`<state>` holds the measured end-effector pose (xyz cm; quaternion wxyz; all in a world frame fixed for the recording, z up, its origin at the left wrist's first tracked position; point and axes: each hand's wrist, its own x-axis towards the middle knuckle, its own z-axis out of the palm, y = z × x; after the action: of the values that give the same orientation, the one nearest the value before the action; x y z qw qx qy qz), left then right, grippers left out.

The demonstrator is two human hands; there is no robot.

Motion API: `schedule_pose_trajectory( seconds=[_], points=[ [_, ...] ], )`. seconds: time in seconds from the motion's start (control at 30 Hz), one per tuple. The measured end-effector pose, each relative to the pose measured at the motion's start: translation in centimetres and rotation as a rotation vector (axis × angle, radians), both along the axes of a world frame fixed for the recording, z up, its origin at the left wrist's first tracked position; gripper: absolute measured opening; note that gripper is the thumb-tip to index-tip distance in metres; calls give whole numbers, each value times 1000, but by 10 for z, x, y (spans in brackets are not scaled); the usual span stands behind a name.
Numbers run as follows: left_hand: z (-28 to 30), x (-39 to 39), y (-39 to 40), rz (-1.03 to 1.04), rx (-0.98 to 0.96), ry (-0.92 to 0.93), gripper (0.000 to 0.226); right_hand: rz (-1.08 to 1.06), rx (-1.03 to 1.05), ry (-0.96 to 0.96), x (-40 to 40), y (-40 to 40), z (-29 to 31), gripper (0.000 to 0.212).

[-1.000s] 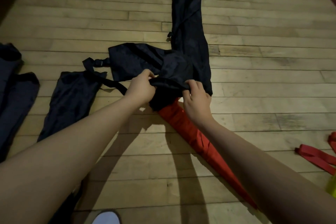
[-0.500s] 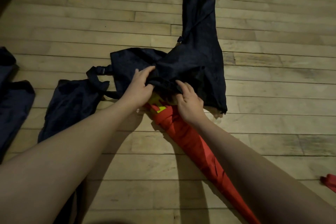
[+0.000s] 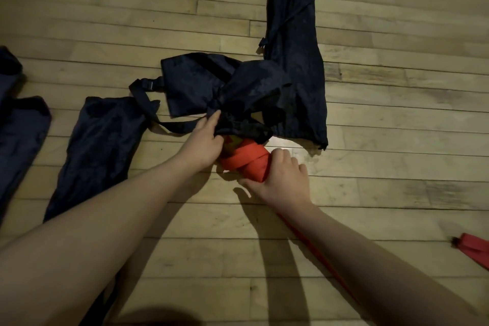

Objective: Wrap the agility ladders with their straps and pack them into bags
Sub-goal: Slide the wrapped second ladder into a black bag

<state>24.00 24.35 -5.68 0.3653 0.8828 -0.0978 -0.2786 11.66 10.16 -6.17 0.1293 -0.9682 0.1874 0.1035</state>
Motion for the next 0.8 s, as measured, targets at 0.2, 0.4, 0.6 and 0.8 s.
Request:
schedule_pose_trajectory(
  seconds=[0.2, 0.4, 0.6, 0.8],
  points=[
    [7, -8, -5, 27, 27, 12, 63, 53, 32, 59, -1, -1, 6, 65],
    [18, 1, 5, 76, -87, -17, 57, 98, 148, 1, -13, -9, 25, 56],
    [34, -25, 9, 135, -48, -54, 57, 64, 169, -42, -24, -11, 37, 56],
    [46, -74, 17, -45, 97, -194, 68, -17, 202, -112, -28, -9, 46, 55]
  ],
)
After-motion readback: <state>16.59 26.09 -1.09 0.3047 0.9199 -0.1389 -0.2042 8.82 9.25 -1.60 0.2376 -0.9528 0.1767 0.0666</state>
